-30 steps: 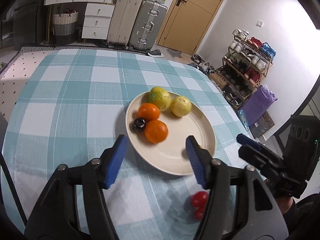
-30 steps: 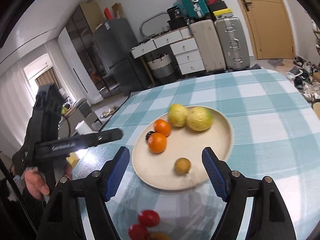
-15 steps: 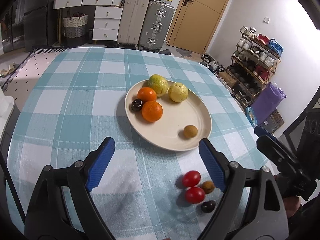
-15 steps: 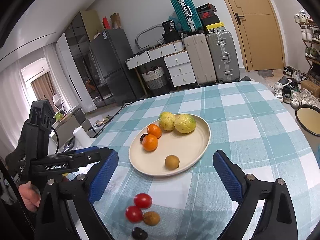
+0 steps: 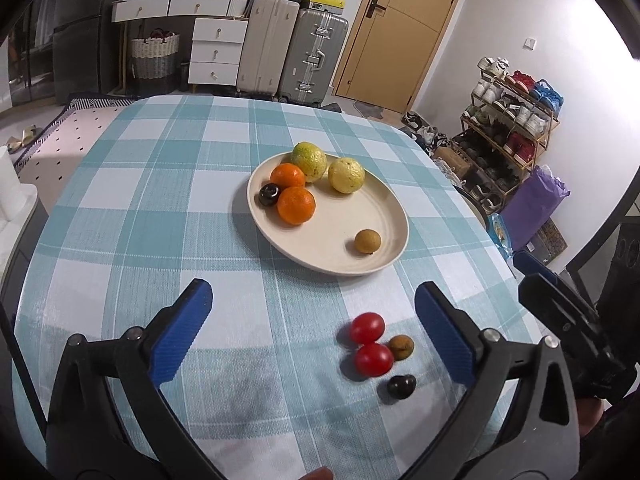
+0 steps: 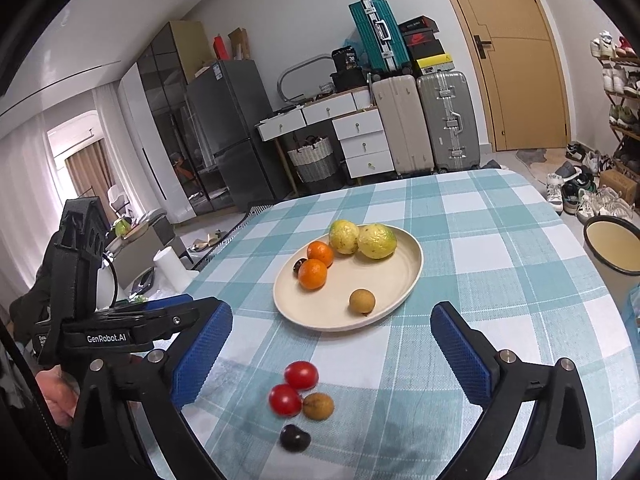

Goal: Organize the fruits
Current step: 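Withdraw both tools from the plate toward the remaining fruits, then grasp the second dark plum with the left tool while the right tool grasps a brown fruit, then carry both fruits onto the cream plate and open both tools, then withdraw both tools toward the two red tomatoes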

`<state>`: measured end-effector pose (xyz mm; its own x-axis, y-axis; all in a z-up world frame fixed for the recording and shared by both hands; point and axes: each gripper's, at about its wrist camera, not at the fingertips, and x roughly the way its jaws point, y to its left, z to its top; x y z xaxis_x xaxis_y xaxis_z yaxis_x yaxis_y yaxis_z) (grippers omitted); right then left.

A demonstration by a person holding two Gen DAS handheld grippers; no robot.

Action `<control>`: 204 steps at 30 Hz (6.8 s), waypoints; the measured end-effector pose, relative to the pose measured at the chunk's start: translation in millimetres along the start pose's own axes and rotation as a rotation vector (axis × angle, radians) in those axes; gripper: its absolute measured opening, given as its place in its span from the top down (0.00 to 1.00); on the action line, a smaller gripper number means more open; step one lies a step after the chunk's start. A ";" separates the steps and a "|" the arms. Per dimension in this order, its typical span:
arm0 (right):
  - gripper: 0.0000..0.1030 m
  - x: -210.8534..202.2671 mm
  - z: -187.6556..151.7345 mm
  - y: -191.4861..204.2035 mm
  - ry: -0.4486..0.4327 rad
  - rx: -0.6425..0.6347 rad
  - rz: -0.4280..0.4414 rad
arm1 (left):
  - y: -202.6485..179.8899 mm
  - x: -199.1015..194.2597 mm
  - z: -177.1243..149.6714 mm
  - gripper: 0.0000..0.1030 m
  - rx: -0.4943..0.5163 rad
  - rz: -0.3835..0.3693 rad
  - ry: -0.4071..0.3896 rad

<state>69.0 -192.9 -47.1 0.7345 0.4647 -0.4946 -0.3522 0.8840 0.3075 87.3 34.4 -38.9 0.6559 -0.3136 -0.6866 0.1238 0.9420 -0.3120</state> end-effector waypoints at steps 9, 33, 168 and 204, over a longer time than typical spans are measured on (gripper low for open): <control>0.01 -15.1 -7.3 0.3 -0.008 0.009 -0.007 | -6.9 -5.2 -17.7 0.01 0.007 0.005 0.015; 0.00 -26.4 -32.5 -21.2 0.040 0.077 -0.077 | -45.3 45.3 -76.4 0.02 0.044 -0.039 0.217; 0.50 171.4 15.8 22.1 0.326 -0.047 0.221 | 68.5 150.2 86.1 0.77 -0.143 -0.167 0.202; 0.19 58.8 11.4 -3.6 0.109 -0.010 0.070 | 23.8 43.0 30.6 0.45 -0.052 -0.082 0.053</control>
<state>120.1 -169.4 -68.0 0.6405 0.5279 -0.5577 -0.4069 0.8492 0.3365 141.3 47.0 -55.7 0.6047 -0.3964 -0.6908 0.1357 0.9059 -0.4011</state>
